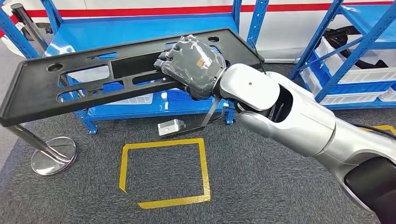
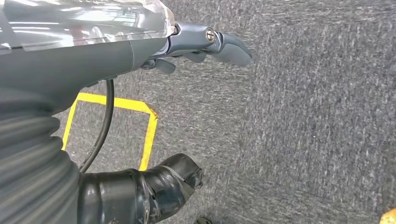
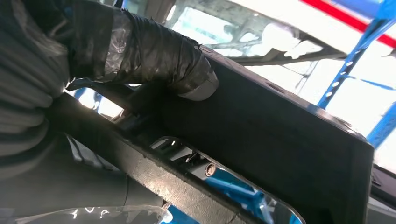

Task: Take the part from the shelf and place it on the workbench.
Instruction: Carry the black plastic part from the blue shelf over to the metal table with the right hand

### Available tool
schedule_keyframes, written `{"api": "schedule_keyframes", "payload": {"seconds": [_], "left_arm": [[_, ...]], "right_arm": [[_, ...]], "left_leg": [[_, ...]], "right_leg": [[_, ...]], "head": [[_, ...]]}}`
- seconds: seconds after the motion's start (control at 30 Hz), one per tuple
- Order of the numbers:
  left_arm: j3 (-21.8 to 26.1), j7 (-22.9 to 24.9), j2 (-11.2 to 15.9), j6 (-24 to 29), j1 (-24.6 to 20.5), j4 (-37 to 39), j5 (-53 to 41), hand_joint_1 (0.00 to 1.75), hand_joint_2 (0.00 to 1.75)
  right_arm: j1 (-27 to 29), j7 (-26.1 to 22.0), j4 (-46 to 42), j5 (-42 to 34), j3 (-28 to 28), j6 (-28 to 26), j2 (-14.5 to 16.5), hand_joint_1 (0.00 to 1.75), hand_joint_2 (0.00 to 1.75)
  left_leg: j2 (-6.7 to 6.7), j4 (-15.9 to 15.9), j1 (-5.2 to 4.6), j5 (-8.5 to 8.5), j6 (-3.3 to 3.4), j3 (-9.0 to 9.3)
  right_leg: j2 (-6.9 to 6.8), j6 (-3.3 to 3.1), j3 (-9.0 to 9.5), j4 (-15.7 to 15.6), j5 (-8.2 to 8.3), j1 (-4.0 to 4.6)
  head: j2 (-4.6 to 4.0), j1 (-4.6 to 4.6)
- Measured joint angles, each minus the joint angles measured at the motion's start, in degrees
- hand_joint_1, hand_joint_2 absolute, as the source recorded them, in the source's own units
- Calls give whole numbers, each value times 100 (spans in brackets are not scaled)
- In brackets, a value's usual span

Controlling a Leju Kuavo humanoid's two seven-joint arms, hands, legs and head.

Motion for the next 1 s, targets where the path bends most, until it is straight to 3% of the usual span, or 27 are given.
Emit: {"api": "schedule_keyframes", "payload": {"seconds": [0.03,0.07,0.1,0.17,0.23,0.3,0.37,0.47,0.53,0.57,0.67,0.73,0.8,0.83,0.9,0.93,1.0], "left_arm": [[0,2,0,1,1,0,0,0,175],[0,4,0,1,1,0,0,0,175],[0,7,0,1,1,0,0,0,175],[0,11,-7,1,-6,0,-8,0,175],[0,7,-17,-1,-14,0,-17,0,175],[0,1,-29,-4,-12,0,-21,0,175],[0,-6,-37,-8,-9,0,-24,0,175],[0,-30,-21,-9,-16,0,-23,0,175],[0,-37,-11,-10,-13,0,-20,0,175],[0,-37,-7,-10,-12,0,-18,0,175],[0,-37,11,-9,-22,-1,-15,0,175],[0,-38,14,-12,-33,-2,-15,0,175],[0,-40,16,-13,-27,-2,-15,0,175],[0,-41,17,-13,-24,-2,-15,0,175],[0,-41,17,-13,-27,-2,-15,0,175],[0,-41,17,-13,-32,-2,-15,0,175],[0,-41,17,-13,-36,-2,-15,0,175]], "right_arm": [[23,4,3,9,13,0,0,175,175],[36,8,7,18,25,0,0,175,175],[35,11,10,26,33,0,0,175,175],[22,16,20,40,37,0,-5,175,175],[16,15,29,49,38,0,-10,175,175],[10,13,33,58,40,0,-7,175,175],[-5,13,39,68,41,0,2,175,175],[-6,10,58,75,55,1,9,175,175],[21,5,70,81,75,2,10,175,175],[30,4,74,86,82,2,10,175,175],[23,1,77,102,83,2,14,175,175],[3,-2,79,107,83,2,22,175,175],[-11,-4,79,107,83,2,42,175,175],[-15,-4,80,107,83,2,51,175,175],[-23,-4,83,107,83,3,57,175,175],[-22,-4,85,107,83,3,57,175,175],[-1,-4,93,107,82,4,57,175,175]], "left_leg": [[-41,6,15,5,-14,-5],[-91,13,33,8,-33,-7],[-144,21,53,9,-59,-8],[-238,34,89,21,-140,-38],[-330,20,134,59,-246,-87],[-431,-19,177,100,-347,-114],[-316,149,167,-17,-384,-209],[-36,1118,122,-528,-371,-653],[0,1481,107,-619,-367,-804],[25,1323,100,-510,-360,-705],[252,277,59,-93,-312,-114],[309,89,22,-46,-242,-34],[207,87,15,-12,-162,-57],[154,79,21,4,-122,-65],[59,59,35,46,-52,-85],[15,58,31,60,-31,-104],[-97,60,13,83,-6,-137]], "right_leg": [[1,33,-16,48,48,-41],[8,59,84,-142,202,-77],[55,75,280,-524,417,-105],[296,77,657,-1278,686,-132],[415,49,768,-1539,707,-97],[275,-22,785,-1601,743,-71],[122,-124,840,-1721,805,-76],[-100,-211,851,-1770,840,-21],[-234,-224,821,-1742,832,26],[-303,-225,803,-1721,827,42],[-490,-185,771,-1637,794,75],[-566,-130,769,-1606,775,99],[-630,-70,773,-1597,757,95],[-575,-30,764,-1559,712,77],[-303,42,622,-1209,449,31],[-157,67,470,-859,246,15],[-58,76,125,-102,-75,10]], "head": [[-1,0],[-1,0],[-1,1],[0,0],[0,-1],[-1,0],[-1,-3],[-1,-12],[0,-11],[-1,-12],[0,-8],[1,-7],[1,-9],[0,-9],[0,-9],[-1,-8],[-1,-9]]}}
